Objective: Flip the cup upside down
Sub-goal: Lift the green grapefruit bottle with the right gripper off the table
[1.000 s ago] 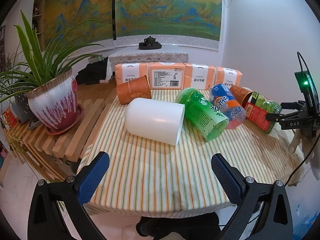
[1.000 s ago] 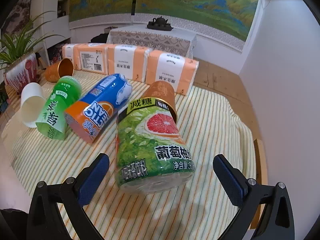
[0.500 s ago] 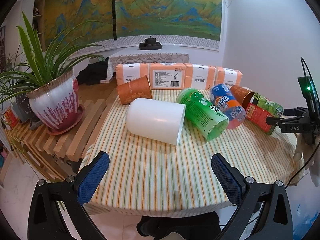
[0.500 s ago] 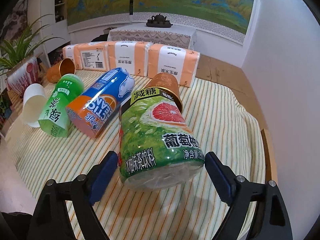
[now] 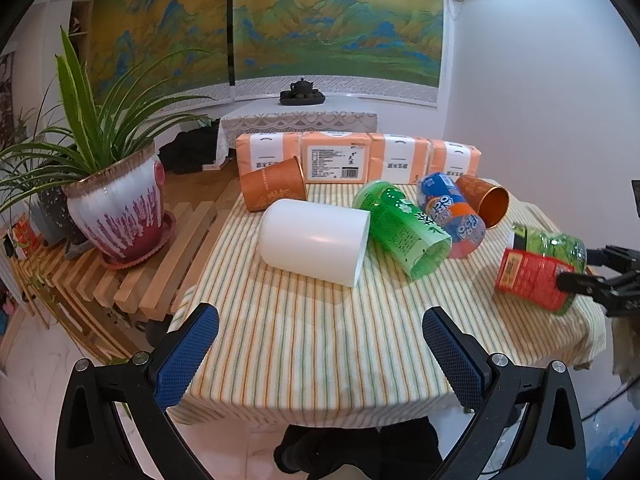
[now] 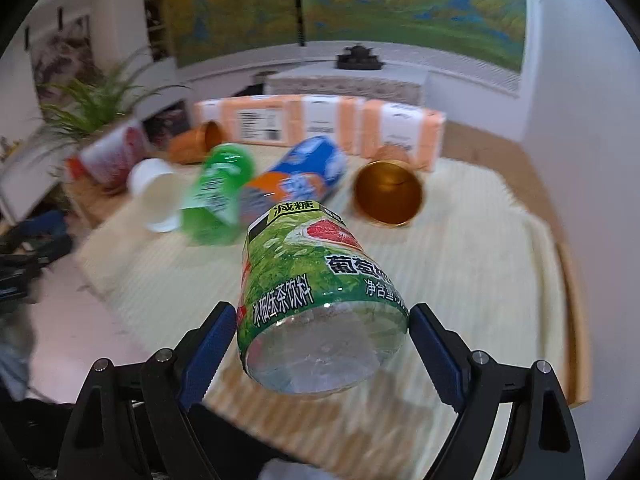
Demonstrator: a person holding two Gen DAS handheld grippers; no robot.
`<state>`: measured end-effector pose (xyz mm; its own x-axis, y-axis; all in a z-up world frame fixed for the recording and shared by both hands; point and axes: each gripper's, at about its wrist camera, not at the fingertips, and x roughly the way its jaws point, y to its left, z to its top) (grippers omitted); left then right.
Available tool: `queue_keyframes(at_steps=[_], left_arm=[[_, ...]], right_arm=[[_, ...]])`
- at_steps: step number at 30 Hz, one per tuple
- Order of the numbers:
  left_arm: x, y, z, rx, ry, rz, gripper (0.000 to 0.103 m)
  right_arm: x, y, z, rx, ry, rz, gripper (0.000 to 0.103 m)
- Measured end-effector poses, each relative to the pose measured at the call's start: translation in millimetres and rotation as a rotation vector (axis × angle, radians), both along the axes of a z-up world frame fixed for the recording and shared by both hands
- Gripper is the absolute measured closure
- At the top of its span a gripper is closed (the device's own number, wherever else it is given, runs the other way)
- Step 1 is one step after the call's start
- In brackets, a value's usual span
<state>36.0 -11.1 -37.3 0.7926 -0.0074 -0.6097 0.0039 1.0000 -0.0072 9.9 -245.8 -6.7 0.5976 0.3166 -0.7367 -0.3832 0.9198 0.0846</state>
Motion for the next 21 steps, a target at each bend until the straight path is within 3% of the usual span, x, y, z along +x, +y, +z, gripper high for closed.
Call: queue_keyframes(at_steps=[7,12,14,17,21], left_arm=[[-0.5,-5.5,0.9,0.008,0.001,-0.003,0.000],[4.4,-8.3,-0.2,0.012,0.010,-0.022,0.000],[7.1,-11.7,-1.1,0.019,0.015,-0.045,0.000],[12.5,-17.9,-1.7,0.036,0.020,-0.077,0.000],[20.3,-27.9,-3.0,0.059,0.030,-0.118,0.000]], right_arm=[[-10.2,15.9,-3.0,0.122,0.030,0.133,0.018],[5.6,17.9,-14.0,0.146,0.076,0.192,0.017],[11.4,13.6,-16.2,0.152,0.085,0.187,0.017],[17.8,9.2,-17.0,0.120,0.076,0.155,0.009],[20.9,3.7,-16.3,0.117,0.088,0.120,0.008]])
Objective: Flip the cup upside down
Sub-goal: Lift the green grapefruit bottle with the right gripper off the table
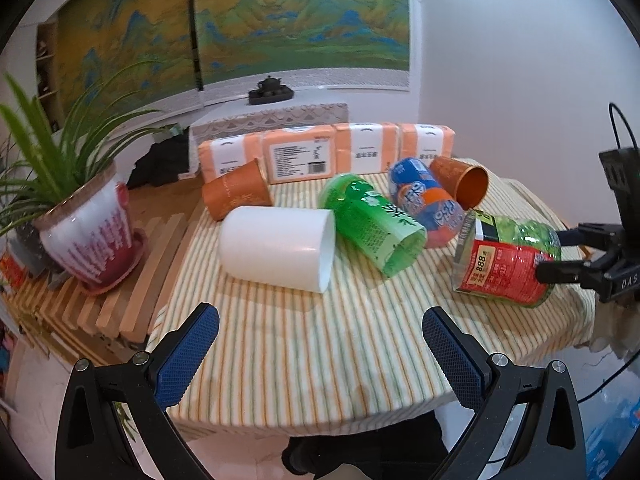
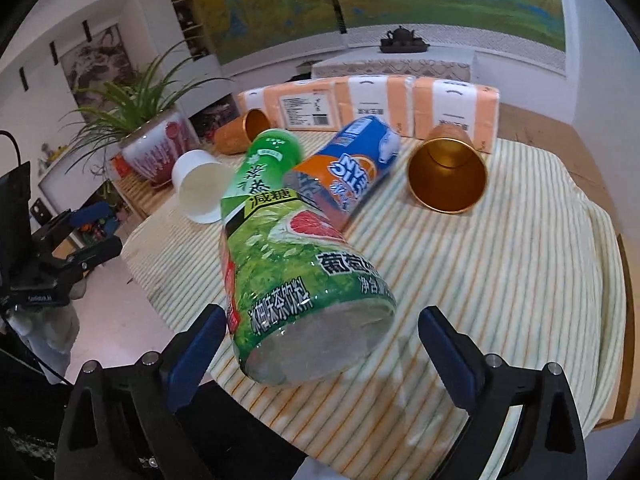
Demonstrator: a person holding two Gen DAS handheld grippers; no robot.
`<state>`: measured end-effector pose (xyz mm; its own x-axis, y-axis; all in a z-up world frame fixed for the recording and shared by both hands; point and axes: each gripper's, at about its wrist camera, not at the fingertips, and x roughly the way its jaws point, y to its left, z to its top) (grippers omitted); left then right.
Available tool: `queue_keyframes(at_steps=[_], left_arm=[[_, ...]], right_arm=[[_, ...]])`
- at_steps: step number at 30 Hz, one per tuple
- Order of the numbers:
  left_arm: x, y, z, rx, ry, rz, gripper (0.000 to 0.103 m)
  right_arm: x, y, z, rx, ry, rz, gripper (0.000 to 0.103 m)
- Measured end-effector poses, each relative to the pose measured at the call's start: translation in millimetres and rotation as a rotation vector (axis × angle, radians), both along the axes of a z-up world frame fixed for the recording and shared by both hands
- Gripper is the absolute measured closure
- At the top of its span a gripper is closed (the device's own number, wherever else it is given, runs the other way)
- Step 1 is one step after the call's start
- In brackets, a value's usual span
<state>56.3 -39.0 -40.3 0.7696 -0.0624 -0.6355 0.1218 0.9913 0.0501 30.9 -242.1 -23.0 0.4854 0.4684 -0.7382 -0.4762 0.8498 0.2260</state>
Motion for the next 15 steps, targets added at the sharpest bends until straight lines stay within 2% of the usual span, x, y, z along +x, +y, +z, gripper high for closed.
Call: queue_keyframes(at_steps=[7,12,15], left_arm=[[6.8,-8.7,-0.9,0.029,0.005,-0.044,0.000],[7.4,-5.7,-0.8,0.027,0.001,-0.053,0.000],[7.1,-4.2,-0.4,0.017,0.004,-0.066,0.000]], right_arm=[[-17.4,-3.3,11.2,-0.021,-0.056,-0.132,0.008],[-44.4,-4.5,17.7,0.031,-0.105,-0.192,0.008],[-56.3,-7.6,15.6,0.063,-0.102,-0.246,0.008]])
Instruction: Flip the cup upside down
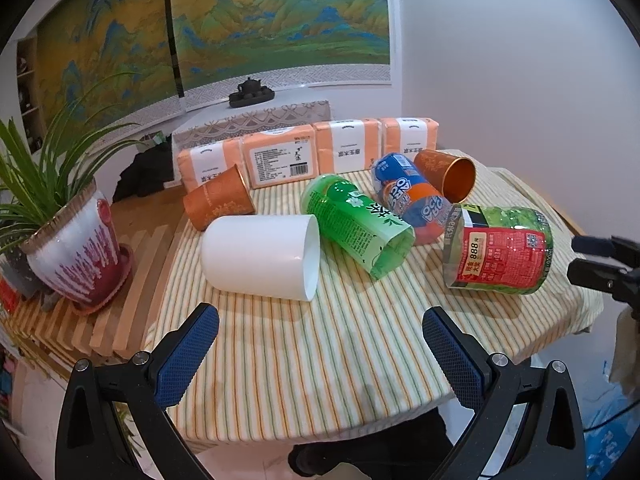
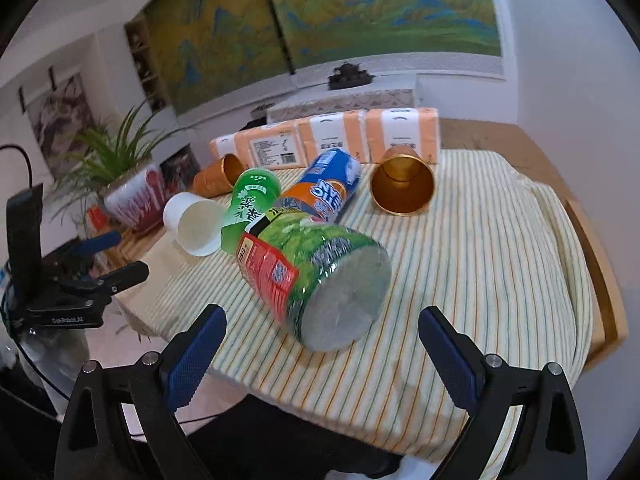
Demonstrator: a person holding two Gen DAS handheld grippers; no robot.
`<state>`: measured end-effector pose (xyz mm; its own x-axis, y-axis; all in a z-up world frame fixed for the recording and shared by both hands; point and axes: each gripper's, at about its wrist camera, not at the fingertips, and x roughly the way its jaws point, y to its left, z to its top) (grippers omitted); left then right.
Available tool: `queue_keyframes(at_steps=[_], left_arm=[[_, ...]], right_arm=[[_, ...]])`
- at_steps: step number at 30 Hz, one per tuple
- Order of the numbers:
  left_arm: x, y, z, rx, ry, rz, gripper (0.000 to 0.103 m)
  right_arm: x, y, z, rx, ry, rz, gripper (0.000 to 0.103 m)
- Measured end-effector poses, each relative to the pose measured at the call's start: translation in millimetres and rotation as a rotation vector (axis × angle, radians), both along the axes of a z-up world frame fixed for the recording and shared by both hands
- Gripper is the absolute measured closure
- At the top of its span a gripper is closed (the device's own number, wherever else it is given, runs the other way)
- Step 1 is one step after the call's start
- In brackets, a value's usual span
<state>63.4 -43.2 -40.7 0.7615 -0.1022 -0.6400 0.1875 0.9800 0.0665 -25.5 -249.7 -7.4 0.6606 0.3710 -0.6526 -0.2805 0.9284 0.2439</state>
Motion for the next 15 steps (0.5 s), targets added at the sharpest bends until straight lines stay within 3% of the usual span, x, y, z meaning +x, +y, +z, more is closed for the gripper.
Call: queue_keyframes(at_steps=[7,15], left_arm=[[-0.2,-3.2,7.5,0.027,-0.023,-0.045,0.000],[9.3,-21.4,13.3,0.104,-0.003,-0.193,0.000]], right_arm=[[-34.4,3.8,-1.0,-0.035,-0.042,-0.214,0.008],[-51.7,9.7,-1.5,-0.088,-0.033,-0.323,0.008]])
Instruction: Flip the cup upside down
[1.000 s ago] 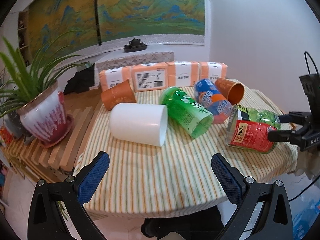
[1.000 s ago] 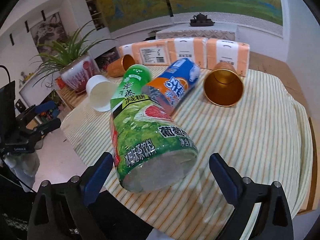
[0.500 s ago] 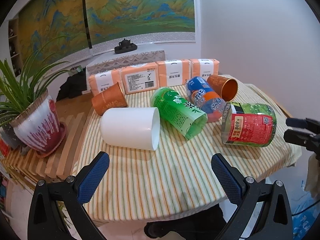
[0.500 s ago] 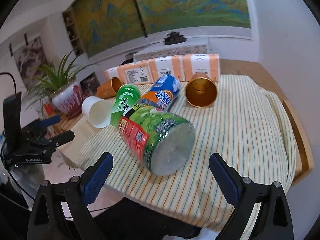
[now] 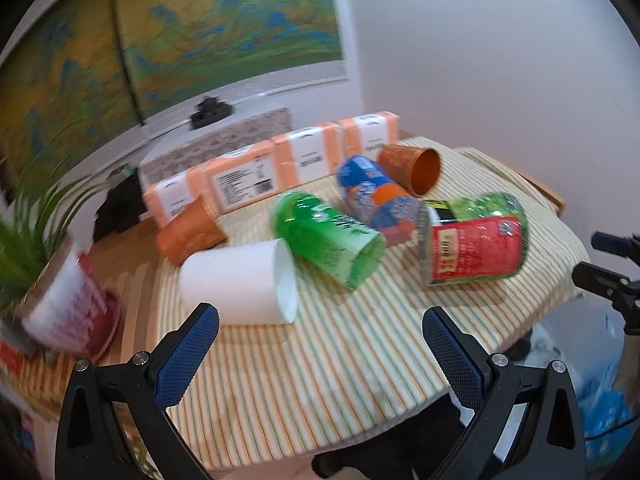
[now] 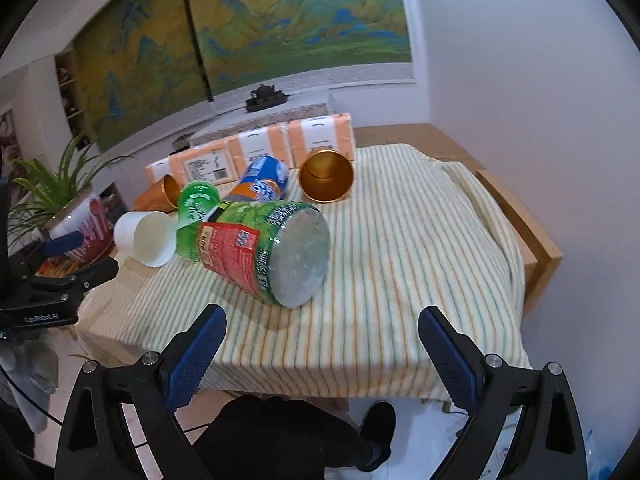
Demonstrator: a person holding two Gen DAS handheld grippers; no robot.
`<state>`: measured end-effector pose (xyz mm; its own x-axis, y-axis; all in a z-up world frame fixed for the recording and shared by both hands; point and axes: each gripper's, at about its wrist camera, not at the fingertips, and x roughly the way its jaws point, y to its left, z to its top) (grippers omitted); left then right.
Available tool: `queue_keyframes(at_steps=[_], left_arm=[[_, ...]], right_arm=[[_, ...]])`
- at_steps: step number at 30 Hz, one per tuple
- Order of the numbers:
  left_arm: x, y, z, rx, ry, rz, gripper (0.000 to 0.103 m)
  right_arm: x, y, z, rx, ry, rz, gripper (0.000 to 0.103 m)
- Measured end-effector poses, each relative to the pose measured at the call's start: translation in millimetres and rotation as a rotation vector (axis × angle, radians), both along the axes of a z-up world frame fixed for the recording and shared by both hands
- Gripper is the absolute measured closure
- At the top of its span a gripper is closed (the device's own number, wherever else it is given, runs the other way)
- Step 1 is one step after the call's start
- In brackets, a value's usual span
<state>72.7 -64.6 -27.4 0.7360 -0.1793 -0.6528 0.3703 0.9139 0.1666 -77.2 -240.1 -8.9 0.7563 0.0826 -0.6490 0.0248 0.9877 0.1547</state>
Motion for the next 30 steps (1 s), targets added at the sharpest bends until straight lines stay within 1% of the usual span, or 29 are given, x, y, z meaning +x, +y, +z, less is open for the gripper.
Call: queue_keyframes(at_steps=[3,5,11,16,19,22,25,30], left_arm=[[4.5,-15.4,2.9,0.070,0.018,-0.103,0.000],[8.4,-31.5,5.2,0.132,0.041,-0.205,0.000],[14.1,-87.5,12.5,0.291,0.072,-0.480,0.000],[13.5,-140.7,2.5,0.467,0.082,-0.638,0.000],[13.0,-168.6,-2.7,0.553,0.094,-0.706,0.000],[17.7,-191.0,-9.6,0.609,0.139,-0.752,0.000],[23.2,-209.2,-19.2,0.685,0.148,-0.775,0.000],[31.3,-227.8,-29.3,0.747,0.157,-0.793,0.000]], right_arm=[[-4.7,-1.6,-2.7,0.001,0.007,-0.015,0.008],[-7.7,-4.1,-3.3,0.007,0.008,-0.029,0.008],[-22.7,-18.2,-5.9,0.034,0.000,-0.070,0.008],[-31.2,-33.1,-12.7,0.048,0.016,-0.102,0.008],[-37.6,-43.5,-17.4,0.060,0.024,-0.128,0.008],[-43.1,-52.3,-21.2,0.067,0.029,-0.149,0.008],[-48.0,-61.2,-24.2,0.083,0.030,-0.165,0.008],[-53.5,-74.6,-29.0,0.108,0.037,-0.185,0.008]])
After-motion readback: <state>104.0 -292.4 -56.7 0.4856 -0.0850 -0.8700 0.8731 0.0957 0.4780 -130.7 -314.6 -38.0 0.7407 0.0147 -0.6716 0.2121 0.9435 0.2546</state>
